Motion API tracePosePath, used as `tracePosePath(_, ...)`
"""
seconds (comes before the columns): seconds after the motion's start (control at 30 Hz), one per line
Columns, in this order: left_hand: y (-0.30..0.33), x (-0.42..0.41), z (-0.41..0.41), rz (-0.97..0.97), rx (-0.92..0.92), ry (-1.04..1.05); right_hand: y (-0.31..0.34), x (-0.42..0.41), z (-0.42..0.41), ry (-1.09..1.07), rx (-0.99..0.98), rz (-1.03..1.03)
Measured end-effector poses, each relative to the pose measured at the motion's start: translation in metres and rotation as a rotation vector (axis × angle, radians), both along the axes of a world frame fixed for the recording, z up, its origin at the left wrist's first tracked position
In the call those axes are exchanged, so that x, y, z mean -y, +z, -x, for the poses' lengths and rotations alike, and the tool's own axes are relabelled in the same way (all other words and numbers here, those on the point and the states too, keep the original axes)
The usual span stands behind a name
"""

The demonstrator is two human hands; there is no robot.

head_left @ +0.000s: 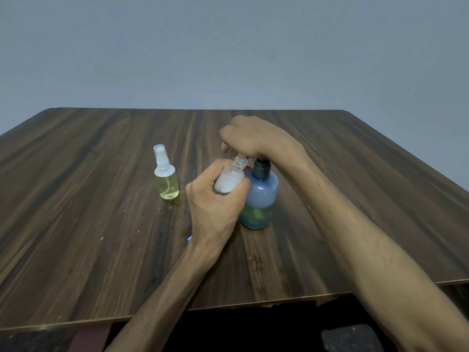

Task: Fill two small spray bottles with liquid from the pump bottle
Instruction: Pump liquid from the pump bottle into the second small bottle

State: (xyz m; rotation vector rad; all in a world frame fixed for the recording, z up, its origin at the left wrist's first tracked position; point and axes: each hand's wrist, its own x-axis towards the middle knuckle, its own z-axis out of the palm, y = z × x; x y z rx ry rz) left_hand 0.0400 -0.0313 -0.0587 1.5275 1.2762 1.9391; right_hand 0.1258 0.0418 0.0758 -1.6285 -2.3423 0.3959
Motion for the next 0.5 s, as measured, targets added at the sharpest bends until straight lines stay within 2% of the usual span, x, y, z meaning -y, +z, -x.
tracePosePath(0.13,0.0029,0.0017,-0.0012,0.005,0.006,-0.007,0.0027,0.0015,0.0011,0.008,0.000,-0.043)
tracePosePath(0.27,-0.0006,0.0013,0.0001,-0.013,-0.025,-0.014,-0.0015,0.0055,-0.0006,0.002,-0.022,0.020)
tracePosePath(0.4,0.0031,0.0030,0.0009,-0.023,-0.028,-0.008,0.0047,0.0056,-0.0014,-0.014,-0.077,-0.104)
tracePosePath(0.5,0.0031,0.0008,-0.0010,0.004,-0.020,-0.002,-0.0027,0.0029,-0.0004,-0.001,-0.040,-0.017)
